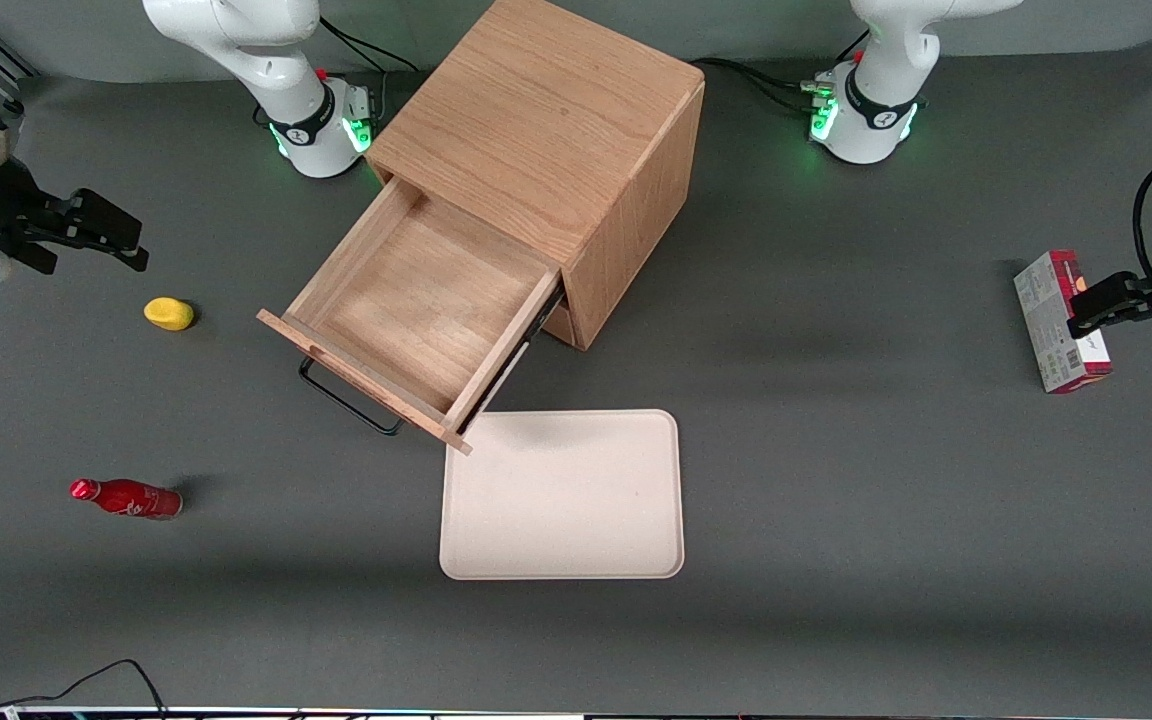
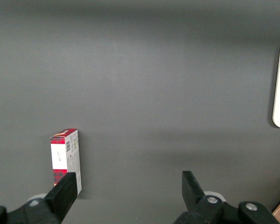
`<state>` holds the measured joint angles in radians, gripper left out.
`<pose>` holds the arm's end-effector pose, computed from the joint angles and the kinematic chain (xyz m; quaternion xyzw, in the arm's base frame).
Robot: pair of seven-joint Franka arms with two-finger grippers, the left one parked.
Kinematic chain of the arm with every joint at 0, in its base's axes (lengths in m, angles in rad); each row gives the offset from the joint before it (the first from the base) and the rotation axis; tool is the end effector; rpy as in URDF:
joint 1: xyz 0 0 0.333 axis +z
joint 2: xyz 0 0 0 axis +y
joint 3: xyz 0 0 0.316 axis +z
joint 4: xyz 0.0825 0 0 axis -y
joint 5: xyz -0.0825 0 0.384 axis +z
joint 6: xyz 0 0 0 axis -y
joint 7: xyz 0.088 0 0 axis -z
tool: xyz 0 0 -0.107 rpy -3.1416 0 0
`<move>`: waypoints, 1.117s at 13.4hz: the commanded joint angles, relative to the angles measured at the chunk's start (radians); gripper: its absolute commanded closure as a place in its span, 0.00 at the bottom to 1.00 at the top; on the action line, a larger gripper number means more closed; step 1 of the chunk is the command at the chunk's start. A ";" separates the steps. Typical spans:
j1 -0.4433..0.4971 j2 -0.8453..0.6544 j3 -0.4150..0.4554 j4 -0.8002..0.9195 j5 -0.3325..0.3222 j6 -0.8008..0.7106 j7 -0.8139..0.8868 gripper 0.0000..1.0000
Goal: Close top drawer
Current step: 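Move the right gripper out toward the open drawer's front panel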
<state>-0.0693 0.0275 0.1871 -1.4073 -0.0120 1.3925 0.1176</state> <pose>0.5403 0.0607 0.6700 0.9998 -0.0008 -0.0204 0.0058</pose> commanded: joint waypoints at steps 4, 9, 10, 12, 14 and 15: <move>0.051 0.092 0.032 0.104 0.020 -0.012 -0.076 0.00; 0.069 0.304 0.239 0.310 -0.047 -0.017 0.074 0.00; 0.069 0.304 0.241 0.310 -0.060 -0.017 0.076 0.00; 0.069 0.302 0.241 0.307 -0.062 -0.017 0.076 0.00; 0.068 0.295 0.241 0.309 -0.062 -0.017 0.076 0.00; 0.068 0.295 0.241 0.309 -0.062 -0.017 0.076 0.00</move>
<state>-0.0063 0.3141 0.4198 -1.1310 -0.0486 1.3957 0.1702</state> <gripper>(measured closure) 0.000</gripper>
